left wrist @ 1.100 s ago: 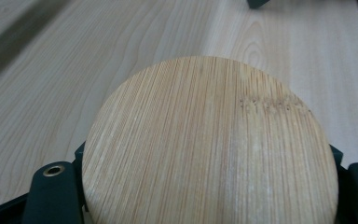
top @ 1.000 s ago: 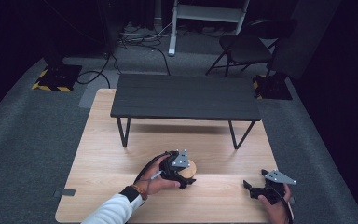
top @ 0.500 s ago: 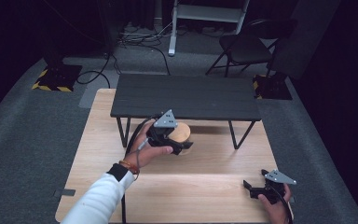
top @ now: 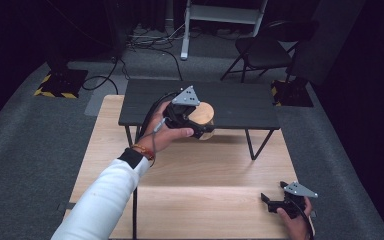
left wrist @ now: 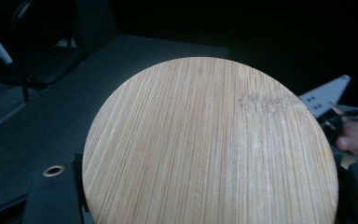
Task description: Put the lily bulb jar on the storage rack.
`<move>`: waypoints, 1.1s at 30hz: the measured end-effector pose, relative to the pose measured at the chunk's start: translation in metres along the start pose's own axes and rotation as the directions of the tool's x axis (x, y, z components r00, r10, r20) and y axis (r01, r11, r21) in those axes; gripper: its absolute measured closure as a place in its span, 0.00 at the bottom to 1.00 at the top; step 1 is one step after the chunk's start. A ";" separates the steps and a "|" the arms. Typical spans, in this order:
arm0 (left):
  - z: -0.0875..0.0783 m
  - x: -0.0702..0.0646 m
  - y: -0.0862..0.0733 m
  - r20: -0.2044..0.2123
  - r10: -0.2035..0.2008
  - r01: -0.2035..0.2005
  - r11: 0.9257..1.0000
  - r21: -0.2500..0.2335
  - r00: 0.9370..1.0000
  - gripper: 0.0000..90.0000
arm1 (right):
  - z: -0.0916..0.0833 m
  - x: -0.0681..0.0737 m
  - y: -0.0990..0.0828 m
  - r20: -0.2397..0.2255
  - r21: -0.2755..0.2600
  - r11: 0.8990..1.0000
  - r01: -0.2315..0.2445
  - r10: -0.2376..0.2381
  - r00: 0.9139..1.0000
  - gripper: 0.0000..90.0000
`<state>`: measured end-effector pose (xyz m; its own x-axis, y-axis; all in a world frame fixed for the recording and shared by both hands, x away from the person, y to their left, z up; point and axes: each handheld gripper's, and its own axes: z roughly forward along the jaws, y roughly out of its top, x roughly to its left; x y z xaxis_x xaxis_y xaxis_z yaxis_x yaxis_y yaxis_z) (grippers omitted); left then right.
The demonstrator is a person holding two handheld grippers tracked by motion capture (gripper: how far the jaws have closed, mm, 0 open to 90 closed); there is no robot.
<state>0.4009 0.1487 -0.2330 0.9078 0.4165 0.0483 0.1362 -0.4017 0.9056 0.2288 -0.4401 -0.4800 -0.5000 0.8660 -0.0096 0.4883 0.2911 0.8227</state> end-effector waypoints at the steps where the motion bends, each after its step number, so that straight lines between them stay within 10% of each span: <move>1: 0.003 0.001 0.002 -0.011 0.011 -0.011 1.000 -0.002 1.000 0.28 | 0.000 0.000 0.000 0.000 0.000 1.000 0.001 -0.001 1.000 0.00; 12: 0.040 0.030 0.025 -0.058 0.010 -0.007 0.998 0.057 0.998 0.28 | 0.000 0.000 0.000 -0.001 0.000 1.000 0.000 0.000 1.000 0.00; 26: 0.062 0.055 0.007 -0.044 -0.081 0.082 0.996 0.028 0.996 0.28 | 0.000 0.001 0.001 -0.002 0.001 1.000 0.001 -0.001 1.000 0.00; 33: 0.048 0.051 0.001 -0.082 -0.154 0.152 0.988 -0.025 0.985 0.02 | 0.001 0.001 0.001 -0.003 0.001 1.000 0.002 -0.002 1.000 0.00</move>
<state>0.4664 0.1304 -0.2494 0.8405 0.5388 -0.0574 0.2631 -0.3132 0.9125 0.2292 -0.4390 -0.4798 -0.5032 0.8641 -0.0091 0.4882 0.2929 0.8221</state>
